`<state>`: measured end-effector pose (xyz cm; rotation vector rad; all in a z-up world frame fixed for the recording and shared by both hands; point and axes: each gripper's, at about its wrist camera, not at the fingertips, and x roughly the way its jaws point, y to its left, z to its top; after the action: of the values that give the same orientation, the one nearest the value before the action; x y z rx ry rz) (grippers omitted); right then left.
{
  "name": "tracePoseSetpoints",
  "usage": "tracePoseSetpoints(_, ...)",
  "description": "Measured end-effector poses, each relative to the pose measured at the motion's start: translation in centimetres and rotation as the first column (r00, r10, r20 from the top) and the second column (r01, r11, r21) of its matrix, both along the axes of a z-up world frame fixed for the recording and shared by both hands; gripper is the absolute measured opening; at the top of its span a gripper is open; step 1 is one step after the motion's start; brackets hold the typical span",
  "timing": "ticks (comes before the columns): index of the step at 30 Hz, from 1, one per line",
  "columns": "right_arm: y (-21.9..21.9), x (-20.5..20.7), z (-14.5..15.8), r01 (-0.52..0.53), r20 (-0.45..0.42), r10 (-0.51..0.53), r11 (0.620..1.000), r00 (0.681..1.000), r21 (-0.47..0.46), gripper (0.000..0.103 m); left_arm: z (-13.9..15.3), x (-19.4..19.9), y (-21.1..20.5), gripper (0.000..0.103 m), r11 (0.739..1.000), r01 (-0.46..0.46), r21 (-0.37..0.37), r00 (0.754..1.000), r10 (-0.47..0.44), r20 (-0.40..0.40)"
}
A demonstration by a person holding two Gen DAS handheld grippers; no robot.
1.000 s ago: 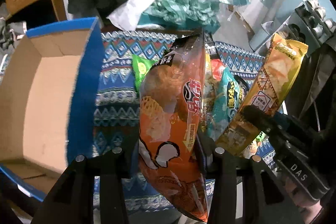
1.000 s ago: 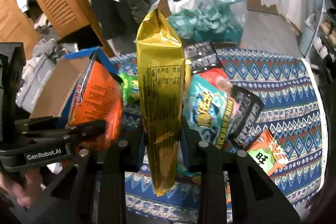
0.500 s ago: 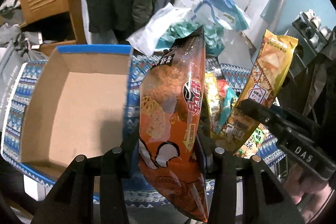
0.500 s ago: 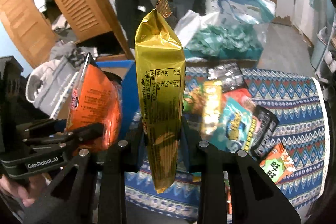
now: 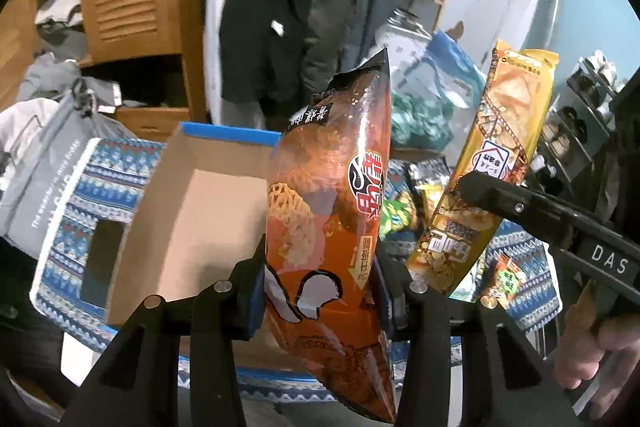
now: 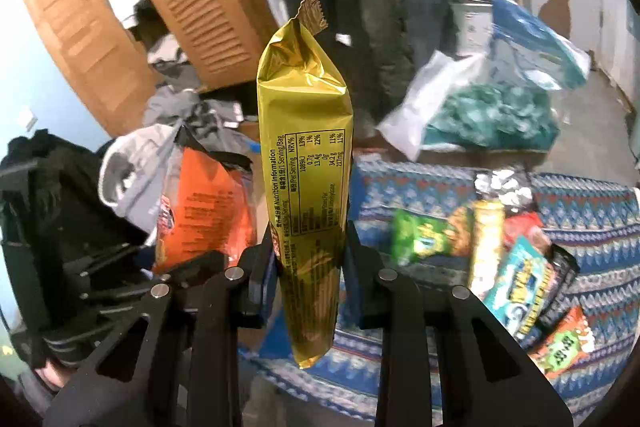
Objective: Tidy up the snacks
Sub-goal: 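Lift the orange chip bag with the left tool while the right tool lifts the gold wafer bar, then lower both bags into the cardboard box and open both tools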
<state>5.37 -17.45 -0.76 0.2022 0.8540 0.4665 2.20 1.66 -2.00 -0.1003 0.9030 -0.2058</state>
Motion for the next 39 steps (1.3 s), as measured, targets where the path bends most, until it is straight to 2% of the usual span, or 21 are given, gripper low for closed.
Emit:
tracePoseSetpoints(8,5.2,1.1,-0.1,-0.064,-0.019,0.064,0.998,0.998,0.010,0.028,-0.5,0.0,4.6,0.045,0.997,-0.077,-0.019,0.997,0.077,0.004)
tracePoseSetpoints(12,7.8,1.6,-0.7,-0.093,-0.034,0.093,0.996,0.995,0.008,0.028,-1.2,0.0,6.2,0.045,0.993,-0.115,-0.004,0.993,0.115,0.006)
tracePoseSetpoints(21,12.0,2.8,-3.7,-0.135,-0.116,0.131,0.991,0.985,-0.025,0.028,-4.3,1.1,8.6,0.045,0.984,-0.178,0.010,0.982,0.178,-0.070)
tracePoseSetpoints(31,13.8,3.6,-7.0,-0.147,-0.211,0.129,0.986,0.969,-0.073,0.028,-6.9,1.6,8.8,0.046,0.977,-0.215,0.006,0.965,0.213,-0.150)
tracePoseSetpoints(35,13.7,3.9,-7.7,-0.128,-0.231,0.102,0.987,0.968,-0.098,0.034,-7.5,1.6,9.0,0.048,0.970,-0.243,0.027,0.955,0.244,-0.166)
tracePoseSetpoints(37,13.4,4.0,-7.8,-0.112,-0.232,0.084,0.988,0.969,-0.107,0.046,-7.4,1.6,9.1,0.058,0.965,-0.258,0.043,0.953,0.261,-0.156)
tracePoseSetpoints(39,12.9,4.2,-7.8,-0.085,-0.225,0.057,0.990,0.973,-0.114,0.051,-7.1,1.5,9.3,0.065,0.960,-0.274,0.054,0.950,0.279,-0.138)
